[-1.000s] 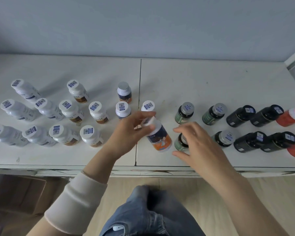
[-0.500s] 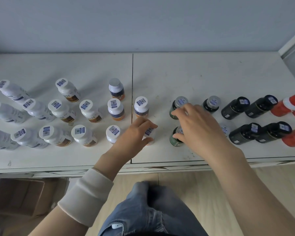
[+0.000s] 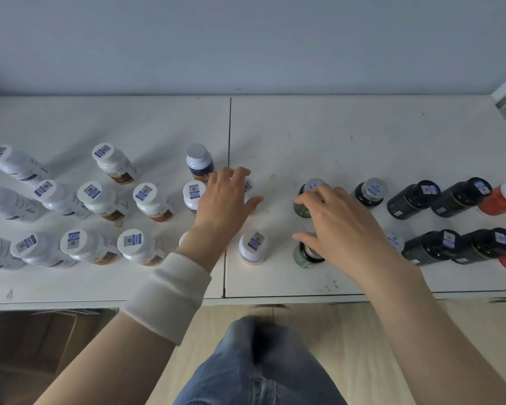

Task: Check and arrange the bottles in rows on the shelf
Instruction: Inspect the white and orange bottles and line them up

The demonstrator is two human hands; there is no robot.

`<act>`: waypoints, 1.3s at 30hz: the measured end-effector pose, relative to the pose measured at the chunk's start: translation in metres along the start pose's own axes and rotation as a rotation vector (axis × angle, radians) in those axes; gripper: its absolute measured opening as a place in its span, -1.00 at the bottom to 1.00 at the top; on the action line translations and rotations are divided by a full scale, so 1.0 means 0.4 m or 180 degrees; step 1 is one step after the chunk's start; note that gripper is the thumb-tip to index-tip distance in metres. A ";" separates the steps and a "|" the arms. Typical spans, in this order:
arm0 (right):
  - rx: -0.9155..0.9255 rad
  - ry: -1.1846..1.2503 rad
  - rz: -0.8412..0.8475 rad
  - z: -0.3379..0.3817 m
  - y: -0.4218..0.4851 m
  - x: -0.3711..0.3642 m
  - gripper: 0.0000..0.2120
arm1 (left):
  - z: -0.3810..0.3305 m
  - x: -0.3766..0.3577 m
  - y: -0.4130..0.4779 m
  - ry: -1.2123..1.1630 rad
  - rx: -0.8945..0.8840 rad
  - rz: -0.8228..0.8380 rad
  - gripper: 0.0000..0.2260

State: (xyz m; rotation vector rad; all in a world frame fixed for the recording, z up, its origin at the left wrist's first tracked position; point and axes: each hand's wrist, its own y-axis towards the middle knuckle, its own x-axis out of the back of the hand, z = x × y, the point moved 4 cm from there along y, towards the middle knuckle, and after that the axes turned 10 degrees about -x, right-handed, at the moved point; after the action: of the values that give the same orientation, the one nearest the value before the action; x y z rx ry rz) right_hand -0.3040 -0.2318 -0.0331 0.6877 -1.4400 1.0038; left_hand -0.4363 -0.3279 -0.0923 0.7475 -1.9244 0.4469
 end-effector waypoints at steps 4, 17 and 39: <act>-0.0108 0.0728 -0.0132 -0.015 0.024 -0.005 -0.53 | 0.011 0.010 0.024 -0.0447 0.0230 -0.0041 -0.64; 0.0183 0.5040 0.0299 -0.016 0.016 -0.024 -0.63 | -0.039 0.107 -0.101 -0.3557 -0.0315 -0.0180 -0.54; 0.0086 0.5319 0.0040 0.020 -0.022 -0.034 -0.50 | -0.023 0.090 -0.119 -0.4652 0.0103 -0.0232 -0.69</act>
State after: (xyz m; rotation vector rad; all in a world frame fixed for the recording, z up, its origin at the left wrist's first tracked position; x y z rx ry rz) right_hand -0.2983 -0.2446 -0.0445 -0.2486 0.0524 1.0936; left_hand -0.4100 -0.3687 -0.0566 1.3545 -3.1796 -0.2570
